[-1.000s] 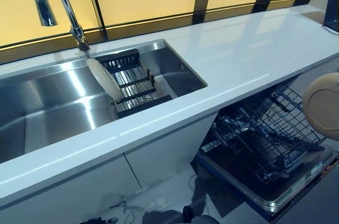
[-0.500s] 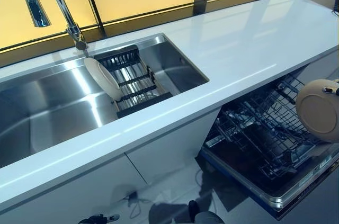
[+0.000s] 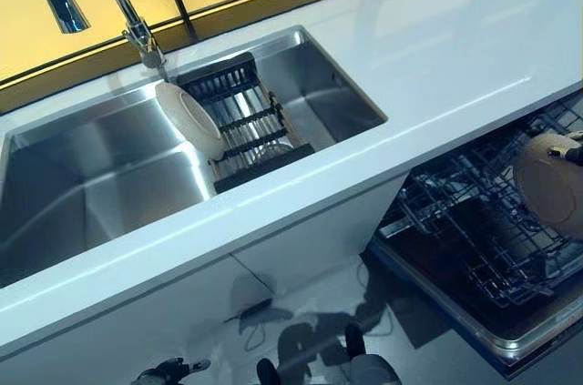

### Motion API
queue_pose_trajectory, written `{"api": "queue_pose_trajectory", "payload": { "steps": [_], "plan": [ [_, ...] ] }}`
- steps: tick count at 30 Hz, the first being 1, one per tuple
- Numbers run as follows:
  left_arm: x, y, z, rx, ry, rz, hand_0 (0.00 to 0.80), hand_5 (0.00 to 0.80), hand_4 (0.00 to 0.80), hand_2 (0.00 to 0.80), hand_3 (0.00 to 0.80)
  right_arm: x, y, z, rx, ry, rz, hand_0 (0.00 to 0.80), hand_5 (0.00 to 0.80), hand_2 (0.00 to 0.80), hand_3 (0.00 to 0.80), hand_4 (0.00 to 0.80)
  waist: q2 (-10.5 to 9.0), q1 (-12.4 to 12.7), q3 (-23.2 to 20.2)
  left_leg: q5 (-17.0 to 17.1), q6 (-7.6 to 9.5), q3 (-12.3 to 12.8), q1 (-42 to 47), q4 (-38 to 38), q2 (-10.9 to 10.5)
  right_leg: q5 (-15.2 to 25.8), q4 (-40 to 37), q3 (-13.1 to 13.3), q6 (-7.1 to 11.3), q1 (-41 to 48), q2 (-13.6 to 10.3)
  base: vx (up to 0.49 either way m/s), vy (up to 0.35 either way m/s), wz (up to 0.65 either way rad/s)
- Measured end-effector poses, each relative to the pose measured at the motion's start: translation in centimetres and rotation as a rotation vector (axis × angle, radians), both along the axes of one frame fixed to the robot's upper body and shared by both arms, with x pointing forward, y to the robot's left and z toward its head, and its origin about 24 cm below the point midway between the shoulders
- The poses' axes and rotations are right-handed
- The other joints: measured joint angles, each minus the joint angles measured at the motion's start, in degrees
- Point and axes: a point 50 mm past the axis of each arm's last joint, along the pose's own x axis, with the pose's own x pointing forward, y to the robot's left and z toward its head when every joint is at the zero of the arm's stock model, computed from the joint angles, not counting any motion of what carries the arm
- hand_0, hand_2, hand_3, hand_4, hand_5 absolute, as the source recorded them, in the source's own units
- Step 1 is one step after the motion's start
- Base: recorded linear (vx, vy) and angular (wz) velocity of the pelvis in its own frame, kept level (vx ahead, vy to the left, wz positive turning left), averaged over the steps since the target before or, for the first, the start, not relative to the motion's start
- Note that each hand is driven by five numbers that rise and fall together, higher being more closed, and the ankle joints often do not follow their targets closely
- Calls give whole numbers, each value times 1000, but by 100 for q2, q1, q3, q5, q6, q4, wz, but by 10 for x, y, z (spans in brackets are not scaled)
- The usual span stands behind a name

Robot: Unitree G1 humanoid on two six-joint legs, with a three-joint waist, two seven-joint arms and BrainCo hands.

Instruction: Take plates into dishwasher

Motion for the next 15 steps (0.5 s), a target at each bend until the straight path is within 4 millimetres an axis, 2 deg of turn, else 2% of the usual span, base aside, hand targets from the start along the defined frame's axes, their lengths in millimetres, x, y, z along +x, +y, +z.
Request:
{"api": "queue_pose_trajectory", "payload": {
  "steps": [11,15],
  "plan": [
    [10,-8,1,-24,-46,-29,0,0,0,0,0,3,-2,4,-191,-20,-41,800,800,800,800,800,307,-2,260,17,27,-43,-97,-2,-37,-16,-1,-23,47,-83,-44,-32,15,1],
    [11,-9,1,-33,-47,-32,0,0,0,0,0,4,-2,-2,-223,6,-46,800,800,800,800,800,400,-8,320,19,30,-46,-97,-2,-48,-2,-1,-26,31,-82,-57,0,0,0]
  ]
}}
